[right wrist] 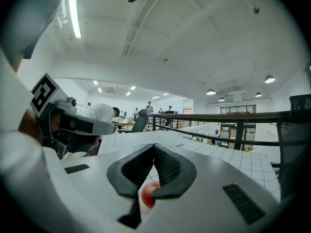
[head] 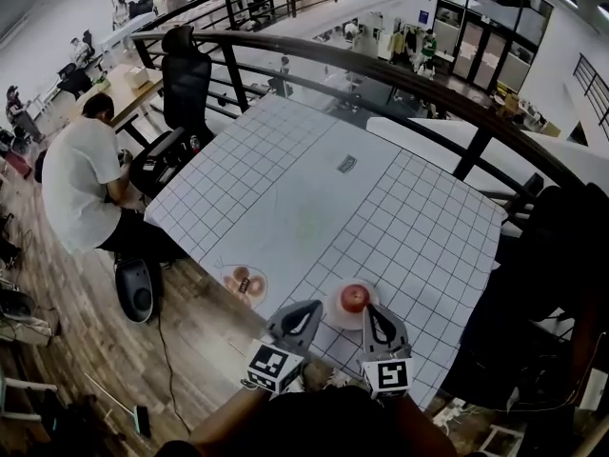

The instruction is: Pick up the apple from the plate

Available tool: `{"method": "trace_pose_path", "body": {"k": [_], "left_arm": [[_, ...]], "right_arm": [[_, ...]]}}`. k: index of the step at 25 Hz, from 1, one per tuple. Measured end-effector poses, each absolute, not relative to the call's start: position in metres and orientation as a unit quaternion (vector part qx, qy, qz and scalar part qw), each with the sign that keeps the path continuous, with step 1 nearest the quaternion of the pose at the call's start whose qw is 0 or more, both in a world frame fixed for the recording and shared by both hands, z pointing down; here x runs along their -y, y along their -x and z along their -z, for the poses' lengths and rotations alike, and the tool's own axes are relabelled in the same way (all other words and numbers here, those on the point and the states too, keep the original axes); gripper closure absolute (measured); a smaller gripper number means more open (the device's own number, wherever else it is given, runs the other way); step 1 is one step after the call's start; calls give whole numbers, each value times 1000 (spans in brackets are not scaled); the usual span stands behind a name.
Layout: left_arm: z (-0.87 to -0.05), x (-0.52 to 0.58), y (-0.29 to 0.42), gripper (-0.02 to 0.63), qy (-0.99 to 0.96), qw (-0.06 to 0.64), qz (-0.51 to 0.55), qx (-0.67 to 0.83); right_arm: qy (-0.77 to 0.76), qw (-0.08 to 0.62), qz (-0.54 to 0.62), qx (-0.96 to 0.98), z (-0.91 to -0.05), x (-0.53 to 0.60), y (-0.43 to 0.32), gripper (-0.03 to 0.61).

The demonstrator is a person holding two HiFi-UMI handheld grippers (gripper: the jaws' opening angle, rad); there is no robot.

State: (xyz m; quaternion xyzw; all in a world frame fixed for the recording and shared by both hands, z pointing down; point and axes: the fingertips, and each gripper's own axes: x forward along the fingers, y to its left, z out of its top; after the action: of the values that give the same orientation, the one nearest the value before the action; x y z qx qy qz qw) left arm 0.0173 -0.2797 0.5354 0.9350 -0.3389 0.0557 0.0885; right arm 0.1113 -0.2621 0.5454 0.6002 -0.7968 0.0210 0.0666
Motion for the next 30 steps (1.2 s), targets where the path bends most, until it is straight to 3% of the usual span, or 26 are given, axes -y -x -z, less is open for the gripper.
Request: {"method": "trace_pose_path", "body": {"k": [11,13,15,30], "left_arm": [[-542,293,-24,592,-932,83,-70,345],[-544,294,-25,592,-932,83,-74,345],[-547,294,-25,592,-931,86,-77,347],[-562,293,-15,592,-920,98,-94,368]], "right_arm": [[-581,116,-53,804,-582,267,-116,547],[-575,126,-66,806,-587,269,-113,438],[-570,130,-74,808,-592,271,-112,400],[-530,203,-165,806,-669,288,-104,193]]}}
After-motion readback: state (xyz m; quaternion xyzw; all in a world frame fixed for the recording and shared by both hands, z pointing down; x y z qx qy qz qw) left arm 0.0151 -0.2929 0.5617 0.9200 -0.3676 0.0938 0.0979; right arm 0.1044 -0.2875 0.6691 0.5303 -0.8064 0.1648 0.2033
